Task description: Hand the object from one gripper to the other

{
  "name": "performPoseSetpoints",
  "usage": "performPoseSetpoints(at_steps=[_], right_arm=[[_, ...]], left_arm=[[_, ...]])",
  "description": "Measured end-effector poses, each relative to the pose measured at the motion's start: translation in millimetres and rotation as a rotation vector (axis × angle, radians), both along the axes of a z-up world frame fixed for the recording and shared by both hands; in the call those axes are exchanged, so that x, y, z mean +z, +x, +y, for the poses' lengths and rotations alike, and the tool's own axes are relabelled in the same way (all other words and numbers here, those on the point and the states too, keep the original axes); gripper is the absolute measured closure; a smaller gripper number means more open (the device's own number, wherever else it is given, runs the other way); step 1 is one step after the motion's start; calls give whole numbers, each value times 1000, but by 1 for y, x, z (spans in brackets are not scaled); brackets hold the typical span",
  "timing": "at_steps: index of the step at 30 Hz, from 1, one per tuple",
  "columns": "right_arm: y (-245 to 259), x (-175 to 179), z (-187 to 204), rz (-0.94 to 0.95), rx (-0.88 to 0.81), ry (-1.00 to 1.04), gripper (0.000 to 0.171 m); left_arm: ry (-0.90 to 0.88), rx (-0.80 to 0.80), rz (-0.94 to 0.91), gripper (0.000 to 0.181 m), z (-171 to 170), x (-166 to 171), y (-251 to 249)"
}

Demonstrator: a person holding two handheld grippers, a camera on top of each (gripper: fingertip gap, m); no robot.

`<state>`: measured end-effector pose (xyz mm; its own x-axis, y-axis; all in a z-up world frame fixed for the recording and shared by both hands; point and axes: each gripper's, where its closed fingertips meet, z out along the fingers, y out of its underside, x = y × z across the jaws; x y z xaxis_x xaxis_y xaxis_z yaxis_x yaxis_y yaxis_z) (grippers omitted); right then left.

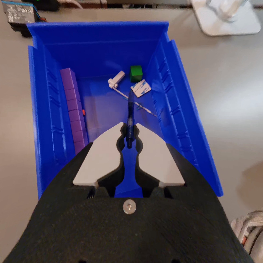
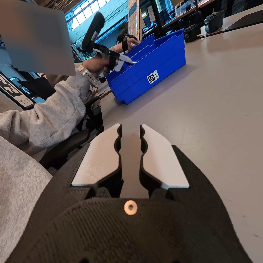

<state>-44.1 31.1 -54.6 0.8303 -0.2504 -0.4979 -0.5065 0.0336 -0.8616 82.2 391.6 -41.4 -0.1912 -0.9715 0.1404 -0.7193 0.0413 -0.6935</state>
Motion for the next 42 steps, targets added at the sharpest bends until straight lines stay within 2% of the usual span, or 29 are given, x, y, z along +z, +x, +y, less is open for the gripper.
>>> performPoseSetpoints(at_steps=[4,7,10,13,16,18,20,22,26,30,32,35,38,39,42], right_arm=[[1,-1,0,5,-1,-1,147],[2,0,0,11,2,11,146],[8,4,-1,-15,-13,21,144],[17,20,-3,-38,-47,69,142],[27,44,-18,-67,-108,142,135],[39,63,-48,-96,-234,236,135],[47,73,-76,-66,-316,341,132],[48,74,-92,10,-324,427,131],[46,73,-103,106,-289,538,129],[41,68,-101,92,-219,534,132],[39,70,-102,82,-186,543,139],[34,74,-105,59,-155,564,159],[33,76,-105,47,-142,569,157],[34,74,-104,51,-144,556,162],[34,74,-103,52,-144,533,162]], left_arm=[[-144,-27,-175,173,-15,37,2],[-261,-102,-293,173,-44,72,-5],[-384,-205,-389,173,-88,102,-18],[-519,-343,-447,172,-151,121,-34],[-698,-510,-401,173,-233,113,-58],[-851,-591,-352,172,-283,102,-76],[-1005,-612,-306,173,-321,90,-91],[-1099,-590,-220,174,-349,67,-100],[-1244,-565,-145,173,-378,41,-116],[-1249,-590,-160,173,-395,33,-132],[-1259,-596,-158,173,-399,32,-135],[-1236,-607,-146,173,-404,23,-138],[-1227,-619,-139,174,-408,17,-143],[-1226,-624,-140,173,-410,17,-144],[-1194,-656,-130,174,-414,11,-147]])
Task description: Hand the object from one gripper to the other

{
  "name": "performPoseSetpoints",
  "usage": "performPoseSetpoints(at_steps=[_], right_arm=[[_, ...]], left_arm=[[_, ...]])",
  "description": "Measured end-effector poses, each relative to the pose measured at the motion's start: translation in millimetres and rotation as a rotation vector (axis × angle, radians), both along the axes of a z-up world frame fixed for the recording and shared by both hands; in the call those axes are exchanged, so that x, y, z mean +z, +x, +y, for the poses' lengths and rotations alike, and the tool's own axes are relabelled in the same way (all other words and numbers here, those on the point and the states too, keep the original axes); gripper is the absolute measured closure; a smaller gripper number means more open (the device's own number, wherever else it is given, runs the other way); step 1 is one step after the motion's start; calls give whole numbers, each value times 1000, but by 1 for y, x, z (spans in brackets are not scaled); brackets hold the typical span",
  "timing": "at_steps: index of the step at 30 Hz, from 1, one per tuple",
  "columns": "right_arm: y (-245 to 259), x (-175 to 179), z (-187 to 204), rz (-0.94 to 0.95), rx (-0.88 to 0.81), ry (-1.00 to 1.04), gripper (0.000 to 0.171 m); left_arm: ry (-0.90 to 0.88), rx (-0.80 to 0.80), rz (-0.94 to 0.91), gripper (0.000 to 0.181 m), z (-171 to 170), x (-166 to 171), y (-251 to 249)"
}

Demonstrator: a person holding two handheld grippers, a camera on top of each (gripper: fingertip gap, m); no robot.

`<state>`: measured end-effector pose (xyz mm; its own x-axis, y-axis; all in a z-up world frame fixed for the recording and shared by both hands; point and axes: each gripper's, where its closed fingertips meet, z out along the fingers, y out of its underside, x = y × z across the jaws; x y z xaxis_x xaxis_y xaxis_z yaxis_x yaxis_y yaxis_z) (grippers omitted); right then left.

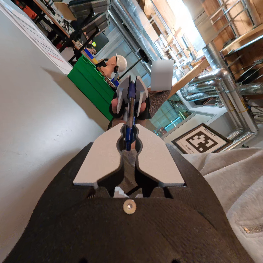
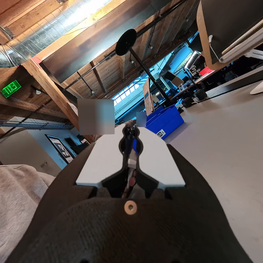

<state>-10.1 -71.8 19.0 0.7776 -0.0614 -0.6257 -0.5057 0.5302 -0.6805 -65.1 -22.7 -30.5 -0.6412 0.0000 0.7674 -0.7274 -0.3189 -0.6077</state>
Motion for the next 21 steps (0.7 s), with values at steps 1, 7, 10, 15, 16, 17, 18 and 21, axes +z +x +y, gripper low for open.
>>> performPoseSetpoints(at_steps=[1,7,10,15,16,17,18,21], right_arm=[[-1,0,1,-9,2,-12,162],[-6,0,6,-42,29,-67,162],[-7,4,2,-67,30,-70,162],[-18,3,9,-168,86,-180,163],[-24,2,13,-204,114,-215,162],[-30,1,19,-239,150,-247,162],[-38,1,24,-268,192,-269,162],[-61,4,35,-318,323,-270,162]], left_arm=[[23,-20,-11,174,-3,-4,-2],[174,-86,-102,148,-15,-22,-12],[218,-106,-145,134,-16,-25,-14],[246,-170,-187,119,-14,-25,-20],[244,-189,-187,119,-15,-25,-22],[240,-213,-182,119,-15,-26,-25],[230,-253,-169,120,-17,-26,-30],[181,-447,-99,125,-23,-28,-56]])
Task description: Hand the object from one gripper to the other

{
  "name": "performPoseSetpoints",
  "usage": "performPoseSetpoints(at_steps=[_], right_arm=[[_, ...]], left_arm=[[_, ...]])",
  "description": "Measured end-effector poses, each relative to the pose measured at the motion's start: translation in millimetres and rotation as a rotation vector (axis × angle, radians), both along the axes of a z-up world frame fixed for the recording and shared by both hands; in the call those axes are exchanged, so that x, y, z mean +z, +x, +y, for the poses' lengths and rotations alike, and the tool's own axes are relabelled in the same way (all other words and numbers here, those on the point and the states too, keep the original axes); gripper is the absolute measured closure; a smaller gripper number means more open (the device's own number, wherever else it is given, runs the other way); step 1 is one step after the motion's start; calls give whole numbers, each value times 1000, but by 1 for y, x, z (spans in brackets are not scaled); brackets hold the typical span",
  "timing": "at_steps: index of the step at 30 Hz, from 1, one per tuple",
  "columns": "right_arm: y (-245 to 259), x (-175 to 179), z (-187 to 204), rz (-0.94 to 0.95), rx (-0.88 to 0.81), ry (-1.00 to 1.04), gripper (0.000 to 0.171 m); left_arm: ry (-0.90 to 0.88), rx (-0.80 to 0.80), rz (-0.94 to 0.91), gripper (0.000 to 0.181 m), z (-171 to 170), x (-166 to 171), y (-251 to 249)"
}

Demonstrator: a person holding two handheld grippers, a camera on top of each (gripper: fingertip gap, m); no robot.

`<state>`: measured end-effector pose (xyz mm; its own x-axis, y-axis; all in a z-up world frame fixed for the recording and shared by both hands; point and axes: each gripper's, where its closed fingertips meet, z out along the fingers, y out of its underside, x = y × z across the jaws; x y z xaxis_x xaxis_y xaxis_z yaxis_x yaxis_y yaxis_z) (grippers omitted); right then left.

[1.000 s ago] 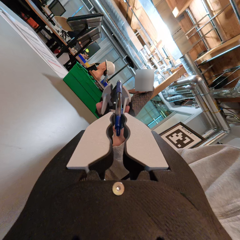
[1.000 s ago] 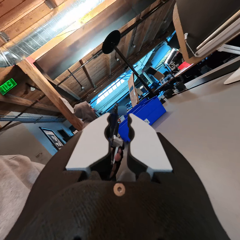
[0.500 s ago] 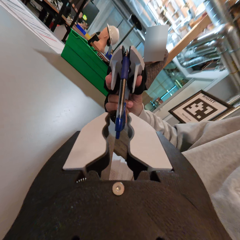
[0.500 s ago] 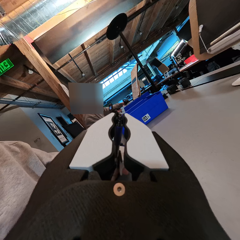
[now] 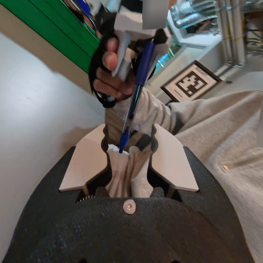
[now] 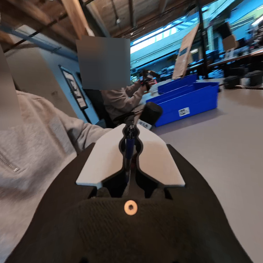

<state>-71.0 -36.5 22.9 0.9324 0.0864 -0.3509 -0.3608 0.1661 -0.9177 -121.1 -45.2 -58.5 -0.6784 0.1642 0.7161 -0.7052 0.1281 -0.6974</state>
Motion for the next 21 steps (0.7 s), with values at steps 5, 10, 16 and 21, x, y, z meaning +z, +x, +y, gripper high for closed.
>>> performPoseSetpoints(at_steps=[5,10,16,21], right_arm=[[-26,13,4,-12,150,31,162],[-34,13,6,-3,198,26,162],[-39,9,14,-17,206,-2,162],[-17,12,10,-46,50,42,148]], left_arm=[[-2,-164,-58,141,-2,0,-29],[11,-218,-134,157,-3,-2,-43],[-2,-181,-223,173,-4,1,-41],[0,-84,-317,173,-4,5,-27]])
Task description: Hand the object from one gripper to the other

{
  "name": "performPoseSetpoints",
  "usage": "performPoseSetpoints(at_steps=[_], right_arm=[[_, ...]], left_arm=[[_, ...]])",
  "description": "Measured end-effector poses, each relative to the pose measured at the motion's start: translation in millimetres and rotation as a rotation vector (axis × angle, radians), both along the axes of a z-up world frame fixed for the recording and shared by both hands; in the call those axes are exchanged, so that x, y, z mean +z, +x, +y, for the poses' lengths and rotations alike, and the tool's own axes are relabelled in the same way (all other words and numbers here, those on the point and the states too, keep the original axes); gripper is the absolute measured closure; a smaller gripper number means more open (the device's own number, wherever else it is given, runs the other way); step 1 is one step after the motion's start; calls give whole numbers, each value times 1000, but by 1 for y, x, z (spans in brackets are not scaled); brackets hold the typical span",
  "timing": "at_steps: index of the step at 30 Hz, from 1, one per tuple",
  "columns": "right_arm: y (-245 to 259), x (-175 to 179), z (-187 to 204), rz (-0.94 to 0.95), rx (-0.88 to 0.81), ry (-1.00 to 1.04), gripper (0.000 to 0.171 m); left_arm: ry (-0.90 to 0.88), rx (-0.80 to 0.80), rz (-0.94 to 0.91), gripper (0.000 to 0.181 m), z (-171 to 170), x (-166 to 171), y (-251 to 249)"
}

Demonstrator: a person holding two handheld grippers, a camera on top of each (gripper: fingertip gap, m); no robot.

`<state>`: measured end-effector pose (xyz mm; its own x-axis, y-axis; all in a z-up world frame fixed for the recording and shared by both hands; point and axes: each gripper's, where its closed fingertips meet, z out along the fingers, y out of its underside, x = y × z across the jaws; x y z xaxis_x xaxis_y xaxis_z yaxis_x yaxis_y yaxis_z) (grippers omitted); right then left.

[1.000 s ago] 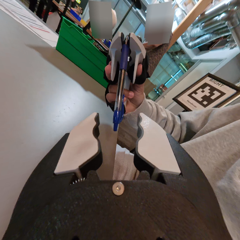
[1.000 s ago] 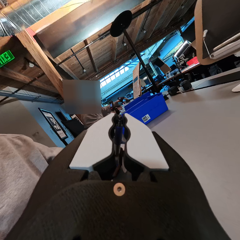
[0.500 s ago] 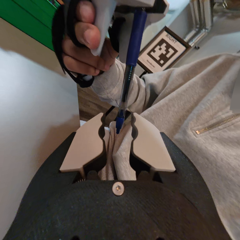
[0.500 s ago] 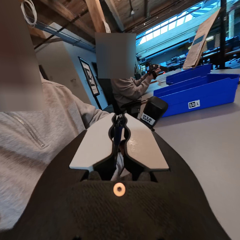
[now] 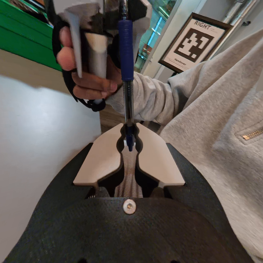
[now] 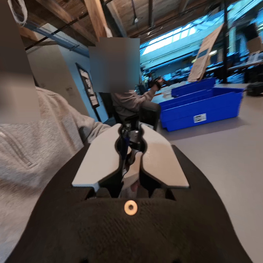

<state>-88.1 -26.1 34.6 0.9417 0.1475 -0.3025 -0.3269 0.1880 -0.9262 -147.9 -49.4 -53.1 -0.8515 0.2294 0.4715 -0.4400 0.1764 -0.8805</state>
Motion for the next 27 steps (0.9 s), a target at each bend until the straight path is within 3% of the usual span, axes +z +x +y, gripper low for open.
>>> performPoseSetpoints(at_steps=[2,4,8,15,19,22,24,27], right_arm=[[21,4,-8,5,-123,47,121],[44,8,-22,2,-241,91,110],[92,5,-32,-63,-409,80,111],[193,7,8,-173,-421,-23,125],[233,0,13,-100,-401,41,138],[247,0,0,-71,-446,168,135],[245,6,-3,-84,-428,110,125],[230,13,-9,-173,-462,39,127]], left_arm=[[-23,82,-53,173,4,7,19],[-38,206,-126,173,10,15,50],[-94,445,-230,172,32,38,134],[-210,650,-185,172,56,37,272],[-300,637,-157,172,57,40,292],[-347,586,-143,173,54,48,290],[-339,563,-171,173,50,52,285],[-340,554,-181,172,47,53,282]])
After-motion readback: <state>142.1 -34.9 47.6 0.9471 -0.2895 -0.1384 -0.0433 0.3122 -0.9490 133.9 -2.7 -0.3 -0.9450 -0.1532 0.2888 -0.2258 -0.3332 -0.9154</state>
